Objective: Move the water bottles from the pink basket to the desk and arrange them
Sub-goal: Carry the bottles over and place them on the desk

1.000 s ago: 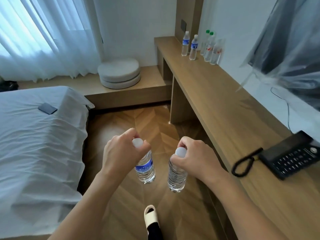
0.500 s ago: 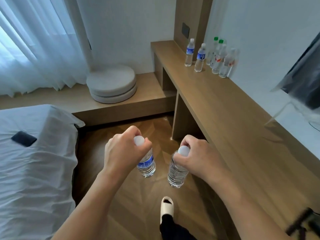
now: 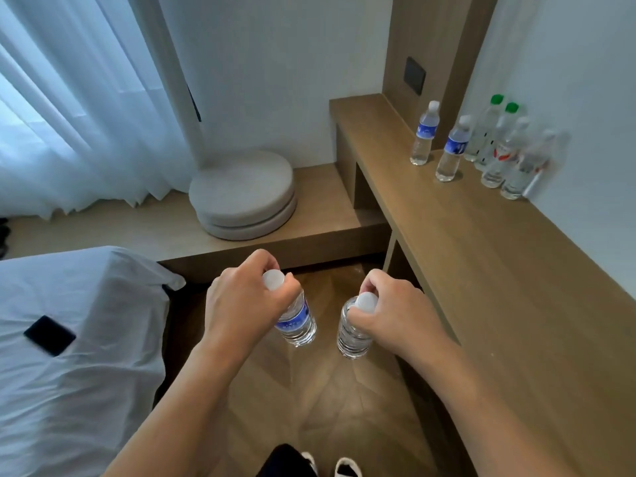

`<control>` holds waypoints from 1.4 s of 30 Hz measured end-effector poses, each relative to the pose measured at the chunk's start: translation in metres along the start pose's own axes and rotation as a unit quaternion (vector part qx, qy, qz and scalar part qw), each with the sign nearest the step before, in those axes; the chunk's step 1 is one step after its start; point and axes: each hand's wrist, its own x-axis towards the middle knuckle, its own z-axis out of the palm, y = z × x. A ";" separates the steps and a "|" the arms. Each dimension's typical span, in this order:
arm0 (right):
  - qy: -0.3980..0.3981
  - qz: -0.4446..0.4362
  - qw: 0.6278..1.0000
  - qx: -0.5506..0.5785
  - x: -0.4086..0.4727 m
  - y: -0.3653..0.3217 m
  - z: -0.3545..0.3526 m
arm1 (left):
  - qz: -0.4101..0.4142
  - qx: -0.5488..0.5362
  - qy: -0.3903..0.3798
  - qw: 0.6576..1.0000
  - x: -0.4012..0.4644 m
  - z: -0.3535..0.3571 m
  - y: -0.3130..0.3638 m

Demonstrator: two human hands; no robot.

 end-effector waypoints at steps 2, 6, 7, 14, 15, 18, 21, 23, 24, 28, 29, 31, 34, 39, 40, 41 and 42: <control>0.006 0.008 1.000 0.009 0.035 0.001 -0.001 | -0.002 -0.004 0.000 1.000 0.036 0.009 -0.002; 0.012 0.028 1.000 0.007 0.108 0.006 0.003 | 0.011 -0.005 -0.024 1.000 0.110 0.036 -0.004; 0.012 0.034 0.999 0.007 0.127 0.007 0.005 | 0.018 -0.006 -0.033 0.999 0.129 0.042 -0.005; 0.016 0.106 0.994 0.033 0.251 0.010 -0.009 | 0.073 -0.017 -0.071 0.995 0.272 0.085 -0.002; 0.026 0.117 0.992 0.046 0.267 0.012 -0.014 | 0.082 -0.023 -0.075 0.994 0.293 0.092 0.002; 0.040 0.143 0.986 0.069 0.305 0.019 -0.030 | 0.099 -0.038 -0.091 0.990 0.345 0.113 0.018; 0.053 0.185 0.977 0.089 0.342 0.035 -0.045 | 0.108 -0.032 -0.108 0.988 0.392 0.136 0.037; 0.059 0.201 0.974 0.084 0.371 0.051 -0.053 | 0.117 -0.042 -0.116 0.985 0.423 0.154 0.051; 0.054 0.203 0.975 0.072 0.386 0.059 -0.057 | 0.121 -0.050 -0.117 0.984 0.436 0.162 0.057; 0.058 0.230 0.968 0.083 0.429 0.092 -0.077 | 0.140 -0.053 -0.136 0.979 0.482 0.191 0.090; 0.069 0.238 0.965 0.088 0.438 0.100 -0.082 | 0.146 -0.045 -0.144 0.978 0.494 0.200 0.097; 0.093 0.248 0.960 0.094 0.457 0.115 -0.093 | 0.163 -0.036 -0.150 0.974 0.516 0.217 0.113; 0.117 0.273 0.949 0.108 0.481 0.131 -0.104 | 0.181 -0.033 -0.166 0.969 0.544 0.240 0.134; 0.152 0.316 0.931 0.103 0.510 0.159 -0.112 | 0.218 -0.015 -0.208 0.953 0.582 0.281 0.166; 0.157 0.321 0.929 0.092 0.515 0.164 -0.113 | 0.231 -0.014 -0.217 0.948 0.588 0.290 0.172; 0.160 0.327 0.928 0.080 0.519 0.168 -0.112 | 0.243 -0.011 -0.231 0.942 0.593 0.298 0.177; 0.160 0.334 0.926 0.070 0.522 0.171 -0.111 | 0.254 -0.007 -0.245 0.936 0.598 0.306 0.182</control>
